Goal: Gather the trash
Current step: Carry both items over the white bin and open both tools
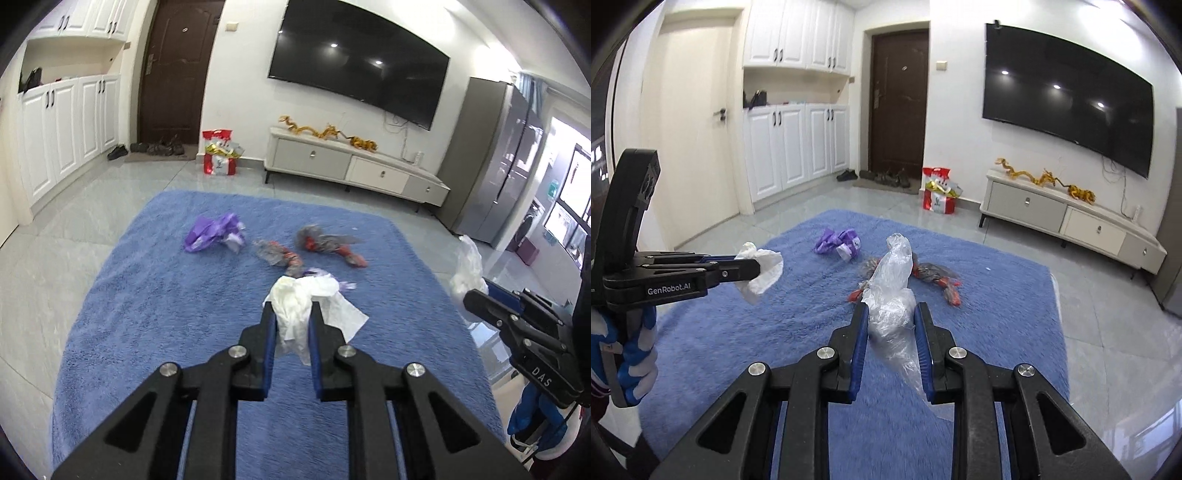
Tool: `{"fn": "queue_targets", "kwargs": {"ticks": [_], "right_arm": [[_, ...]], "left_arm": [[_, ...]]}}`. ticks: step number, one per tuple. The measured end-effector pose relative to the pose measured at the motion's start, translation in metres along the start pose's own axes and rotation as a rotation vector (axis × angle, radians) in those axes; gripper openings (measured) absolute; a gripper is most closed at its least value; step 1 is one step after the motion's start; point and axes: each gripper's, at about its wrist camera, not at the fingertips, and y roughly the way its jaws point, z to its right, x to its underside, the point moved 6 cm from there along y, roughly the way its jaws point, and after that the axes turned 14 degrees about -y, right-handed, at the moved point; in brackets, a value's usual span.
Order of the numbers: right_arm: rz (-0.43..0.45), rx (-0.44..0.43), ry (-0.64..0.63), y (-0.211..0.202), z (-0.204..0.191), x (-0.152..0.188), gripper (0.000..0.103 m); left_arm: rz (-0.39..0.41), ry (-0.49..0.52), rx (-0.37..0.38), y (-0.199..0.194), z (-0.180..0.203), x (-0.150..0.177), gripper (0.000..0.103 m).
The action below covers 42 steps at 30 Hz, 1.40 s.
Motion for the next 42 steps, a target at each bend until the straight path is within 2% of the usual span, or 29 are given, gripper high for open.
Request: {"fn": "queue_targets", "kwargs": {"ticks": [3,9,14,19,23,29,38,41,42], "right_arm": [[0.017,0.025,0.041,-0.023,0.017,0.012,0.025],[0.034,0.111,0.141,-0.070,0.065,0.053,0.025],[0.006,0.205,0.264,-0.104,0.118,0.111,0.025],[-0.037,0.260,0.438,-0.123,0.169,0.186,0.025],[-0.084,0.274,0.568,-0.117,0.199,0.243,0.025],[-0.184,0.302,0.718,-0.087,0.239,0.321,0.028],[-0.292,0.342,0.804,-0.057,0.270,0.386,0.029],[-0.294,0.357,0.813,-0.061,0.270,0.390,0.038],[-0.296,0.363,0.815,-0.065,0.269,0.393,0.038]], "left_arm": [[-0.012,0.038,0.019,-0.002,0.024,0.007,0.015],[-0.078,0.168,0.077,0.016,0.097,0.037,0.015],[-0.159,0.292,0.137,0.043,0.169,0.073,0.015],[-0.253,0.395,0.180,0.076,0.231,0.114,0.015],[-0.334,0.465,0.202,0.108,0.281,0.149,0.015],[-0.428,0.531,0.189,0.166,0.342,0.188,0.018],[-0.526,0.556,0.203,0.218,0.394,0.225,0.019],[-0.564,0.525,0.220,0.226,0.399,0.229,0.028],[-0.574,0.511,0.228,0.228,0.399,0.230,0.034]]}}
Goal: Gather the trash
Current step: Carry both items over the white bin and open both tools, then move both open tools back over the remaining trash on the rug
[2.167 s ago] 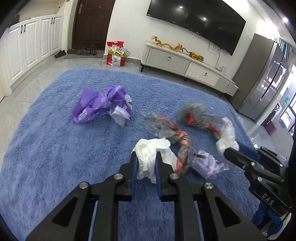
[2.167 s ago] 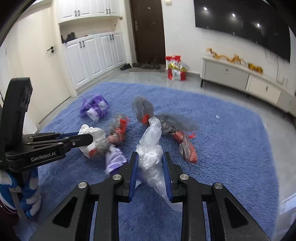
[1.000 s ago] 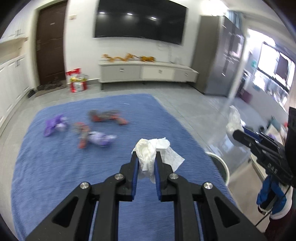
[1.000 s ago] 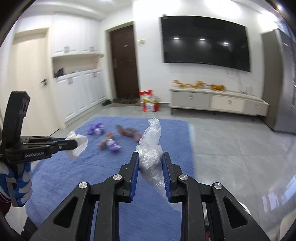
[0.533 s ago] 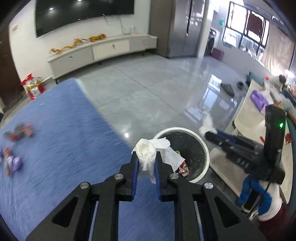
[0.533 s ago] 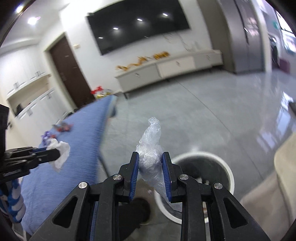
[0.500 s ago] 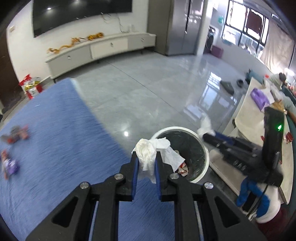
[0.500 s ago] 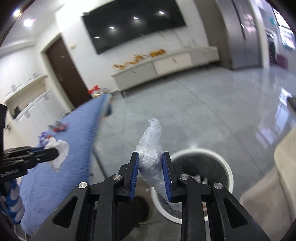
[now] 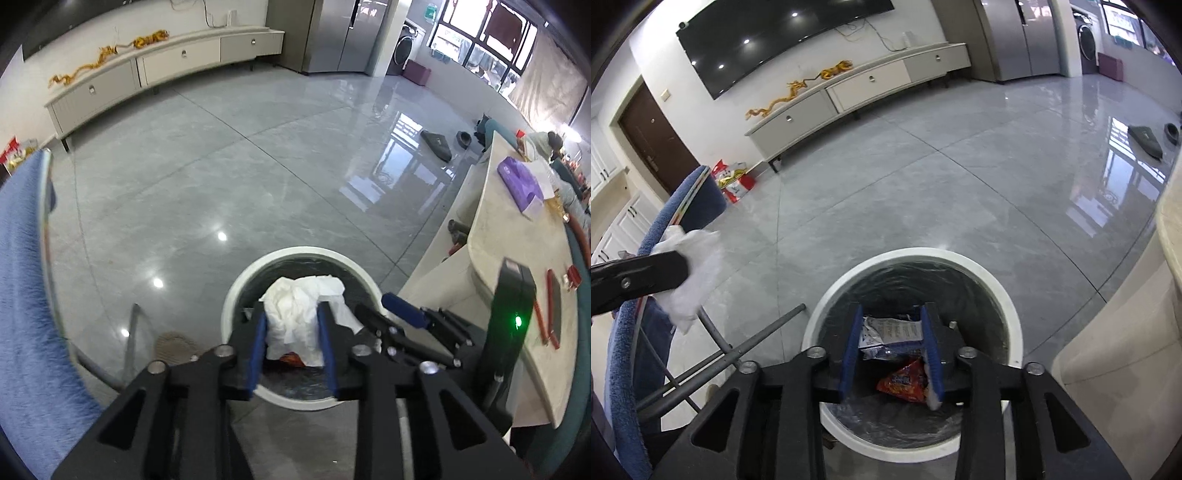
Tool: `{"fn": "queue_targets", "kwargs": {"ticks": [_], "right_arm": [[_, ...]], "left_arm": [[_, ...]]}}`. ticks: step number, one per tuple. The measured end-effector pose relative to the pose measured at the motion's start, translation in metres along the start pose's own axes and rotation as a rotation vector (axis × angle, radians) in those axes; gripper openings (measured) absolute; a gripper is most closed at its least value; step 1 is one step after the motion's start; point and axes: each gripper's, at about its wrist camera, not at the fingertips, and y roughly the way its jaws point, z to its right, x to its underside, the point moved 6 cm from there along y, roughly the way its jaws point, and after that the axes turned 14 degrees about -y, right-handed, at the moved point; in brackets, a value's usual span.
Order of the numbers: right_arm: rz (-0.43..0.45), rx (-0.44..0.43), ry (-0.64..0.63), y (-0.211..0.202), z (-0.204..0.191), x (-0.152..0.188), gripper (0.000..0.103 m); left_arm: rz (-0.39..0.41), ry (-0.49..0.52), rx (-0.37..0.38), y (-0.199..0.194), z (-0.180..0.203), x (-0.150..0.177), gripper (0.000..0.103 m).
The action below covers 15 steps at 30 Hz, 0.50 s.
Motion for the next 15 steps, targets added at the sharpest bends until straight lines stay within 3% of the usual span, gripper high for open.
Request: {"fn": "queue_targets", "kwargs": {"ticks": [2,7,15], "right_arm": [[0.001,0.012,0.008,-0.006,0.004,0.006,0.039],[0.026,0.033,0.025,-0.028,0.006,0.012,0.042],[0.099,0.022,-0.047,-0.074,-0.031,-0.003,0.048]], "left_arm": [[-0.003,-0.012,0.014,0.004,0.005,0.000,0.044],[0.013,-0.008,0.018,-0.006,0.004,0.007,0.045],[0.238,0.011,-0.034,-0.073,-0.019,0.018,0.045]]}}
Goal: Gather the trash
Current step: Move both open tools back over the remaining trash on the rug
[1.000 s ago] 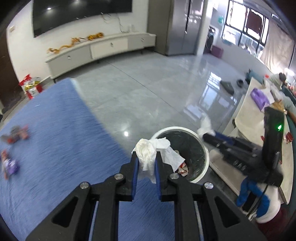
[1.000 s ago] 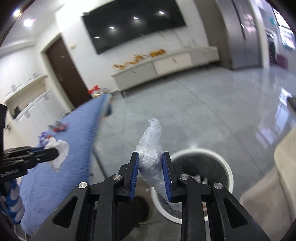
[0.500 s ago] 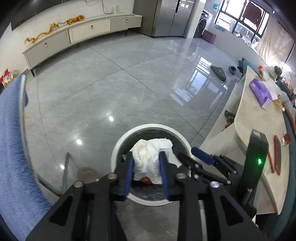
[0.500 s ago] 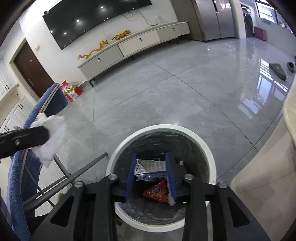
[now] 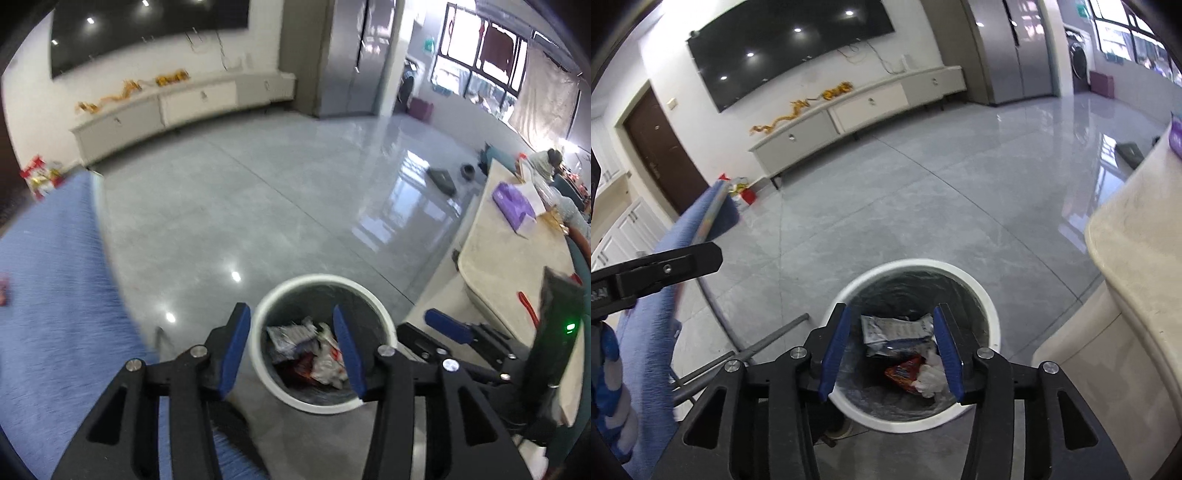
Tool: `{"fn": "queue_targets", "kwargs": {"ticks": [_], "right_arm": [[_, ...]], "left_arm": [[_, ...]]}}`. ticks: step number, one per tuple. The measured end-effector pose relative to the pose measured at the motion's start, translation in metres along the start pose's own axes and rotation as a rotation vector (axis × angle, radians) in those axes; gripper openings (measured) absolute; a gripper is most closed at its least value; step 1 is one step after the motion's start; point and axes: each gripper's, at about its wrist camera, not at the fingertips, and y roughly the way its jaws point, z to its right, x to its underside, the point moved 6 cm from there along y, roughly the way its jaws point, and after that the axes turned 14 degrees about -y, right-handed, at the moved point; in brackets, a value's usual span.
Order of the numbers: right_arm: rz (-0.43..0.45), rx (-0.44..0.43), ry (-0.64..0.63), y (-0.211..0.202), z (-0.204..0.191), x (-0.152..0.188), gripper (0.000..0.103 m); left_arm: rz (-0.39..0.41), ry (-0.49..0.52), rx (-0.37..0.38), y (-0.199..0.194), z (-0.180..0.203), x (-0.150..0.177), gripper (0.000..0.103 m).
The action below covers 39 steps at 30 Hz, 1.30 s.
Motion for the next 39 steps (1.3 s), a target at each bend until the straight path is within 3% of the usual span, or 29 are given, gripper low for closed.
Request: {"fn": "queue_targets", "kwargs": {"ticks": [11,16,23,28,33,39], "right_arm": [[0.135,-0.092,-0.153,-0.053,-0.084,-0.046,0.059],[0.177,-0.140,-0.218,-0.070,-0.123,-0.057,0.070],[0.207,-0.173,-0.308,-0.086,-0.170,-0.064,0.082],[0.204,-0.185,-0.355,-0.091,-0.199,-0.067,0.086],[0.216,-0.160,-0.403,-0.097,-0.224,-0.071,0.100],[0.242,-0.164,-0.439,-0.103,-0.253,-0.080,0.103]], "left_arm": [[0.303,-0.023,-0.104,-0.110,-0.061,-0.001,0.045],[0.308,-0.034,-0.110,-0.139,-0.077,0.003,0.045],[0.350,-0.075,-0.190,-0.175,-0.101,0.009,0.046],[0.399,-0.108,-0.257,-0.203,-0.127,0.014,0.057],[0.430,-0.158,-0.314,-0.227,-0.160,0.021,0.062],[0.443,-0.234,-0.363,-0.243,-0.206,0.028,0.067]]}}
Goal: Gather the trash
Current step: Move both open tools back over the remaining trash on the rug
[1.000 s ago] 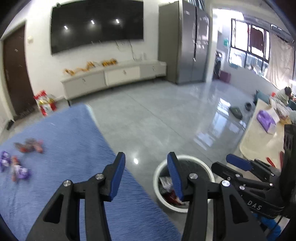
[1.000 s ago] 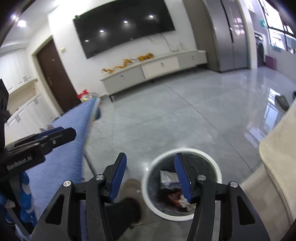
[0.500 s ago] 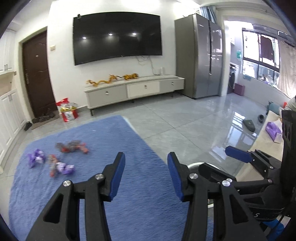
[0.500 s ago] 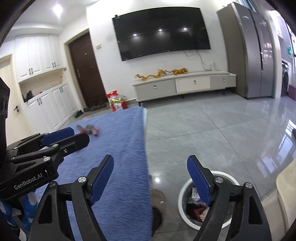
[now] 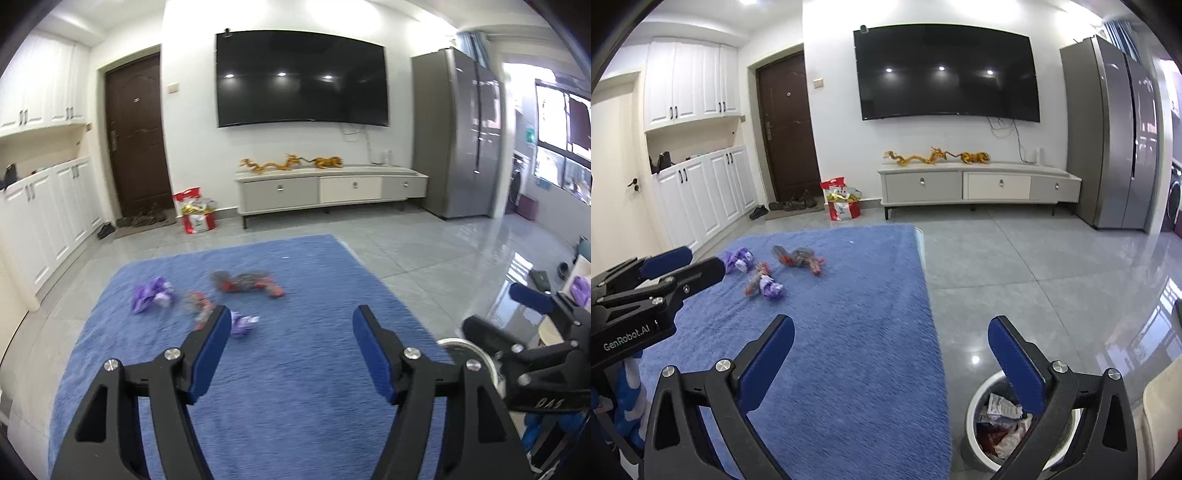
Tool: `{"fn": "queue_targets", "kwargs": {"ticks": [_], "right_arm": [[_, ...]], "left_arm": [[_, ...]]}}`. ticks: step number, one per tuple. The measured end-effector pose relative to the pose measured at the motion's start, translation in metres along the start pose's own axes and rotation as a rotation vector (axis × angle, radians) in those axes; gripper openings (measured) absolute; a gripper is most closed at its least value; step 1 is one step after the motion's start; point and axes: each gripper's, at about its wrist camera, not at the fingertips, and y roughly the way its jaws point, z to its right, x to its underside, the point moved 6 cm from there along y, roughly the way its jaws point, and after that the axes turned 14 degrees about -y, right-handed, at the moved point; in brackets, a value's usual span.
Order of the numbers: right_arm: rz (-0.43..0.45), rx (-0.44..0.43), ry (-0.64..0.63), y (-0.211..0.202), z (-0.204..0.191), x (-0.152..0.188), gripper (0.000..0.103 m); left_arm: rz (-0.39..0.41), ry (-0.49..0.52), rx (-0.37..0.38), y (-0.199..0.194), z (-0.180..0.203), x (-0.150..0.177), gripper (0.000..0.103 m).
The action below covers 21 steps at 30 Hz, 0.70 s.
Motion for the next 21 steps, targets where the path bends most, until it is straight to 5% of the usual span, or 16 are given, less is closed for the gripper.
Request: {"fn": "queue_targets", "kwargs": {"ticks": [9,21], "right_arm": [[-0.014,-0.051,-0.039,0.030,-0.037,-0.019,0.103],[-0.154,-0.226,-0.127,0.105,-0.105,-0.020,0.103]], "left_arm": [[-0.043,-0.110,-0.118,0.023,-0.087,0.001,0.068],[-0.135,-0.213,-0.211,0.063,-0.172,0.021,0.068]]}}
